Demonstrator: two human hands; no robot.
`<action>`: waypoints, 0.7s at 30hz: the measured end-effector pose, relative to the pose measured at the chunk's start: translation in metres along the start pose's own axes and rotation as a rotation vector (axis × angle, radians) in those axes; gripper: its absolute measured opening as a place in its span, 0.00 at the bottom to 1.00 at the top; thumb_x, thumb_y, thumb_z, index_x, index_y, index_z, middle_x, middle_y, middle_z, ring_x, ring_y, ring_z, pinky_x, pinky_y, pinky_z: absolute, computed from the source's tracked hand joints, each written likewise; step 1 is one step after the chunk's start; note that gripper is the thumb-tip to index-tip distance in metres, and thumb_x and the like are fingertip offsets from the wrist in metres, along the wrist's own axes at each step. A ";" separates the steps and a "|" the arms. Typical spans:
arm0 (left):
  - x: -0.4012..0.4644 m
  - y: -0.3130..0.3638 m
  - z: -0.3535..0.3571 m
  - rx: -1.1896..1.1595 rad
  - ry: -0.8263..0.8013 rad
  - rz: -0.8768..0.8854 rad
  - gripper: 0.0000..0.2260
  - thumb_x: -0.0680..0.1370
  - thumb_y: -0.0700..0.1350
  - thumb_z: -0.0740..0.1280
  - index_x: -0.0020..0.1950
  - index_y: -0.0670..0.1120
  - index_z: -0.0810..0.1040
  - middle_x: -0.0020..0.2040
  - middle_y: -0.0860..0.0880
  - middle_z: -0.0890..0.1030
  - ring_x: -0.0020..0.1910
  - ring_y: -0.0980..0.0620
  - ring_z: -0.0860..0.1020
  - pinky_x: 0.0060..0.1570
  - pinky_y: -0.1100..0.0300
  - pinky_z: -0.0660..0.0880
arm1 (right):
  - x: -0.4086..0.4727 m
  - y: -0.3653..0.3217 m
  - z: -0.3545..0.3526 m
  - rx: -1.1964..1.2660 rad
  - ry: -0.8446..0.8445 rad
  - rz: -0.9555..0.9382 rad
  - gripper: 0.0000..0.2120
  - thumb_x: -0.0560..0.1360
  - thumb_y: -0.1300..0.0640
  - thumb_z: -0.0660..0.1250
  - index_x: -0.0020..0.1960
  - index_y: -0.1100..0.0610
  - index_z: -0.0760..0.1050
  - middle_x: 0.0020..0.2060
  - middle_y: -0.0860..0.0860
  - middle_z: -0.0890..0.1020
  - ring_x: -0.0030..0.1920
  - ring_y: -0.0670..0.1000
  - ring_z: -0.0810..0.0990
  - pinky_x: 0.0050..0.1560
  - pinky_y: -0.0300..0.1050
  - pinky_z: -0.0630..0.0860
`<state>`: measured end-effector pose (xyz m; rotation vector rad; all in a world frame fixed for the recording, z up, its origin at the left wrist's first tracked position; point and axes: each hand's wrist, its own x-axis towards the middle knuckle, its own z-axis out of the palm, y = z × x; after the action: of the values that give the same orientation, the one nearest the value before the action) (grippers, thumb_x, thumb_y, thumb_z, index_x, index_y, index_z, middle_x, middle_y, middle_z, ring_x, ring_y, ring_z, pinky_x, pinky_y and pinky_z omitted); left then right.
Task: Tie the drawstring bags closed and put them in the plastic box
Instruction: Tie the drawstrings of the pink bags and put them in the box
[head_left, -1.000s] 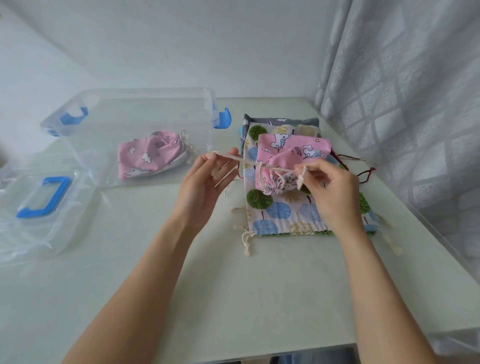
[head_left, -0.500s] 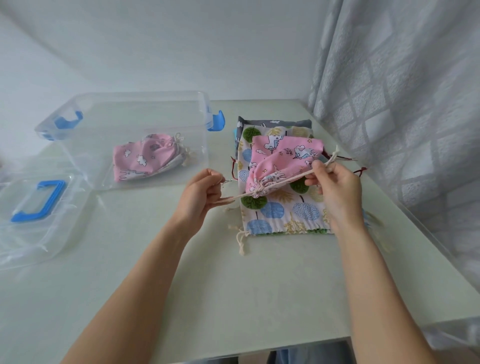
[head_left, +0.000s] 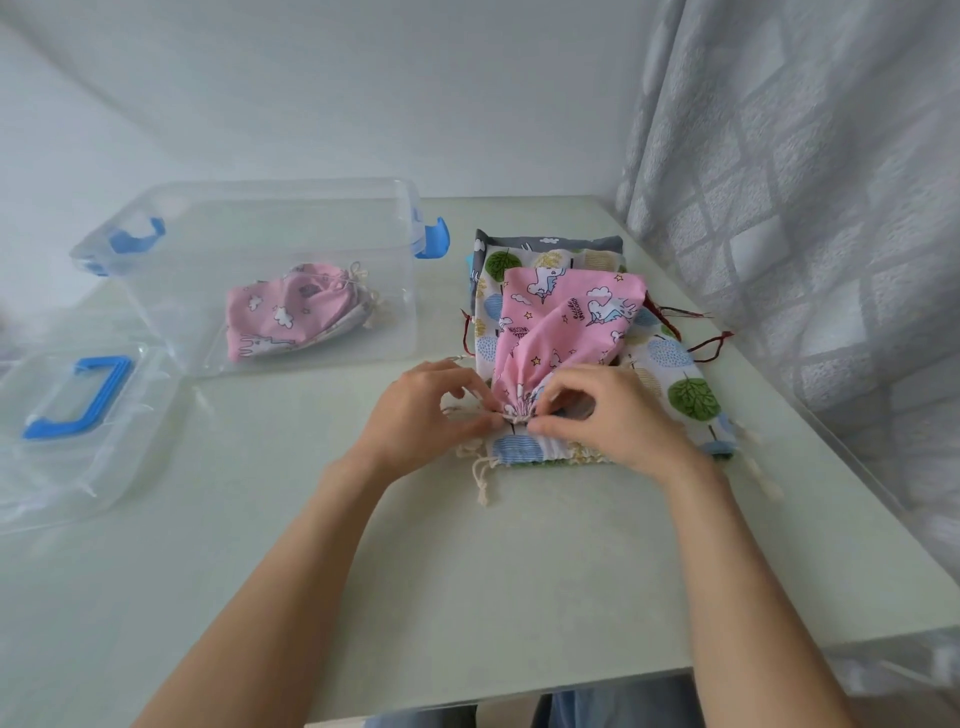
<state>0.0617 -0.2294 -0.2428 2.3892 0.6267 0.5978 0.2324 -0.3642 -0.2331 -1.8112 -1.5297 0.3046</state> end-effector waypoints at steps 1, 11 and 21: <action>0.000 0.001 0.001 0.026 0.000 0.018 0.06 0.67 0.55 0.75 0.41 0.60 0.80 0.40 0.60 0.78 0.45 0.58 0.75 0.47 0.59 0.72 | 0.001 0.003 0.002 -0.059 -0.018 -0.018 0.08 0.65 0.54 0.78 0.38 0.51 0.78 0.38 0.45 0.81 0.42 0.43 0.79 0.45 0.40 0.75; 0.001 0.003 0.008 0.135 -0.005 0.079 0.05 0.71 0.52 0.73 0.46 0.55 0.82 0.37 0.61 0.77 0.45 0.56 0.76 0.45 0.57 0.73 | 0.003 0.010 0.005 -0.234 -0.016 -0.024 0.05 0.69 0.53 0.74 0.40 0.54 0.80 0.37 0.44 0.78 0.42 0.47 0.76 0.45 0.48 0.74; 0.001 -0.002 0.006 0.217 0.062 0.096 0.03 0.73 0.49 0.71 0.45 0.52 0.81 0.38 0.57 0.79 0.45 0.52 0.77 0.42 0.60 0.66 | -0.001 0.010 -0.008 -0.231 0.062 0.067 0.10 0.73 0.50 0.69 0.36 0.50 0.72 0.25 0.43 0.73 0.27 0.42 0.70 0.33 0.39 0.67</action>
<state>0.0654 -0.2301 -0.2481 2.6243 0.6350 0.6772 0.2444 -0.3687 -0.2343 -2.0338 -1.5138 0.1045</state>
